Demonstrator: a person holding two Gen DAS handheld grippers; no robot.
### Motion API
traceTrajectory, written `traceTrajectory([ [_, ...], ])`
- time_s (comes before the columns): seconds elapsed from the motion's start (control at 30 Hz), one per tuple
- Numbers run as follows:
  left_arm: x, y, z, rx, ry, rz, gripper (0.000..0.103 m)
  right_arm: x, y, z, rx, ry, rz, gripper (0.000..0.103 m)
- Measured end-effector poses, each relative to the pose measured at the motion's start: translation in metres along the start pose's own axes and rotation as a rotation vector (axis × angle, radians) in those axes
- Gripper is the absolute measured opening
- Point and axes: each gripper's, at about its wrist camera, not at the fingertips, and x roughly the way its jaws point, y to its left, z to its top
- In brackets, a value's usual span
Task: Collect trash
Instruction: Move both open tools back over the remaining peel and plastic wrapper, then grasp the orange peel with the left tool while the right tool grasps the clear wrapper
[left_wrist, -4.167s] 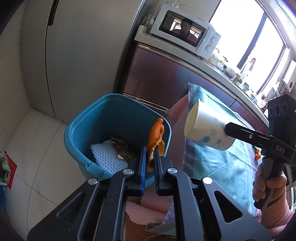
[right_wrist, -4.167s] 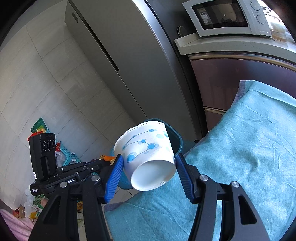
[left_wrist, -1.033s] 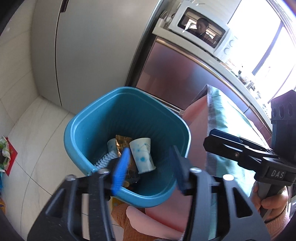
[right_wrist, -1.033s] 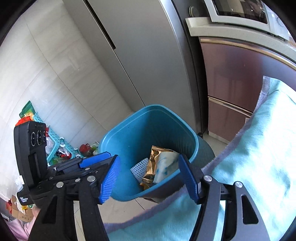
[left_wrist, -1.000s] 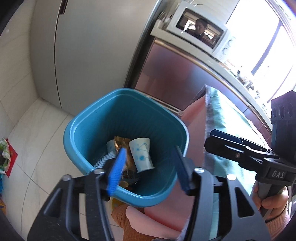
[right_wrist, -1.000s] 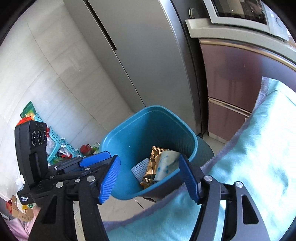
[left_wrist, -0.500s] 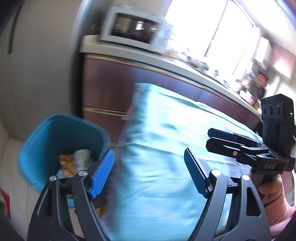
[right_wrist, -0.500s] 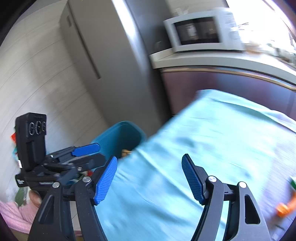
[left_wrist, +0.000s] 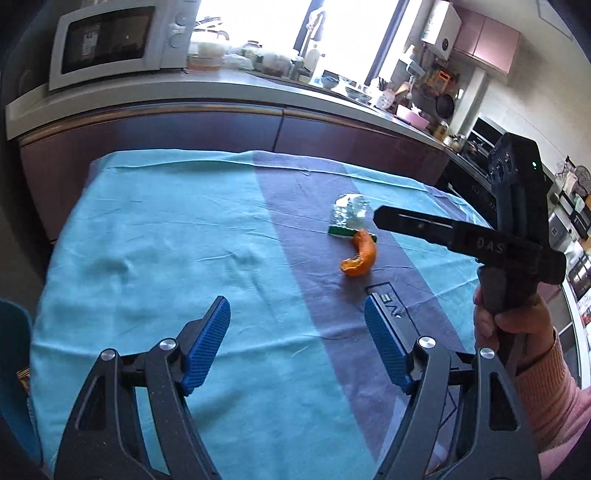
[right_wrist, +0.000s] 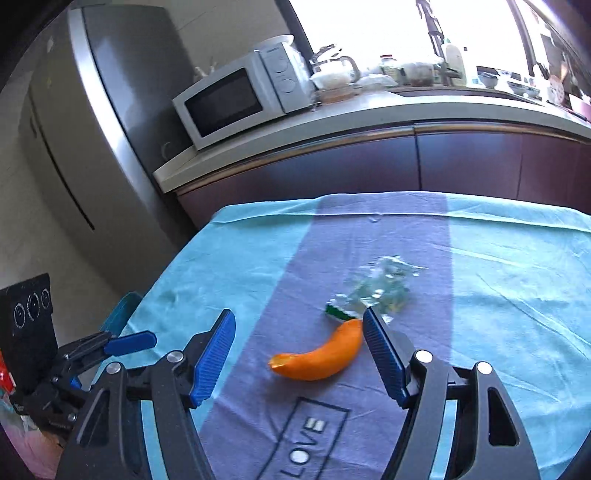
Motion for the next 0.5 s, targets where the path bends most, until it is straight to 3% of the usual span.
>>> traceTrajectory([
  [0.27,0.054,-0.032,0.021,0.018,0.100,-0.068,0.065,0.028,-0.045,0.017,0.105,0.035,0.004,0.069],
  [0.5,0.088,-0.038,0.025,0.000,0.185,-0.088,0.048,0.048,-0.050,0.025,0.116,0.072,0.025,0.067],
])
